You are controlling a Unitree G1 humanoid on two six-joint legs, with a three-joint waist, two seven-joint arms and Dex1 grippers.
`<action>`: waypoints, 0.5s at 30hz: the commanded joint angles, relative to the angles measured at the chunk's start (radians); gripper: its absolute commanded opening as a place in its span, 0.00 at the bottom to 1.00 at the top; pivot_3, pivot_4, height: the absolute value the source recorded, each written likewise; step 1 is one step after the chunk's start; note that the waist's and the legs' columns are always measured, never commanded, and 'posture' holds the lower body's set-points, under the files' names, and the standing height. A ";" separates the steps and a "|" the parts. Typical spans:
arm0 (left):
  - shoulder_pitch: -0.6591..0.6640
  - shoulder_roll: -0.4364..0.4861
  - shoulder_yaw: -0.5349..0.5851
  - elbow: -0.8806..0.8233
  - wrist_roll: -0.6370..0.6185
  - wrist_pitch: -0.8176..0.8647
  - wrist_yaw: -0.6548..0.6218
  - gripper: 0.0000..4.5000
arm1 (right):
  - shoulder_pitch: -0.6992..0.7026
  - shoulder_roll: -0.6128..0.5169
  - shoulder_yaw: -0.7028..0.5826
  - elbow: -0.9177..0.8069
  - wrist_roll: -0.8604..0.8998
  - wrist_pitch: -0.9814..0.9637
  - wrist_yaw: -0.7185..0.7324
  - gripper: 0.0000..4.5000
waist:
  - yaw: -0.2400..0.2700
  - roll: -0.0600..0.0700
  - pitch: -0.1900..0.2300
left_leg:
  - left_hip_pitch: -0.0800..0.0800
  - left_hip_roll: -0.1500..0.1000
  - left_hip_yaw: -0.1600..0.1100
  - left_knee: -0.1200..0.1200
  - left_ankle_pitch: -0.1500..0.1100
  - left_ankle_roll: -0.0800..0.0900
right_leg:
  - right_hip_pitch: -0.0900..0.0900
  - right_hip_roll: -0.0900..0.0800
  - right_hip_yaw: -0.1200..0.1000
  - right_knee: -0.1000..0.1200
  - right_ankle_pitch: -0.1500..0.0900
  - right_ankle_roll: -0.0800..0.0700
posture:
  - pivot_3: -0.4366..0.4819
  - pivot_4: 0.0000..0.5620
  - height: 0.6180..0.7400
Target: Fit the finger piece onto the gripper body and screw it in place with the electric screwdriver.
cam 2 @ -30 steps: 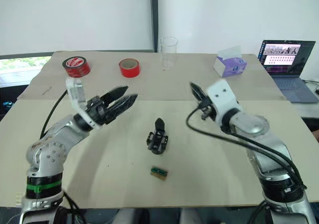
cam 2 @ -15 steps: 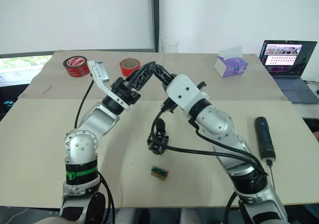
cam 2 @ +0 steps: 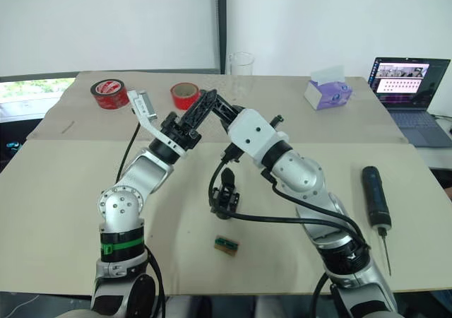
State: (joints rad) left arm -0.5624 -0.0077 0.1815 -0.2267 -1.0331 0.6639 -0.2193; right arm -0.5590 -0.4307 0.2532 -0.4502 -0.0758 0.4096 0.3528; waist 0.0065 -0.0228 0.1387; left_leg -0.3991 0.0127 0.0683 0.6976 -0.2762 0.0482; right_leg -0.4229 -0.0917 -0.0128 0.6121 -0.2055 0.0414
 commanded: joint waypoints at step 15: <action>-0.018 0.044 0.026 -0.021 -0.036 -0.081 -0.141 0.02 | 0.060 -0.080 -0.201 -0.133 0.294 0.116 0.265 0.79 | 0.003 0.000 0.000 | 0.000 0.000 0.000 0.000 0.000 0.000 | 0.000 0.000 0.000 -0.001 0.000 0.000 | 0.48 0.27 1.00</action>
State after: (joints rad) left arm -0.5513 0.0214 0.1861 -0.2313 -1.0455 0.6061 -0.3278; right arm -0.4971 -0.4851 0.1153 -0.5260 0.1361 0.4846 0.5522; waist 0.0091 -0.0228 0.1387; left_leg -0.3990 0.0128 0.0677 0.6975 -0.2764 0.0484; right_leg -0.4224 -0.0917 -0.0133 0.6115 -0.2055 0.0413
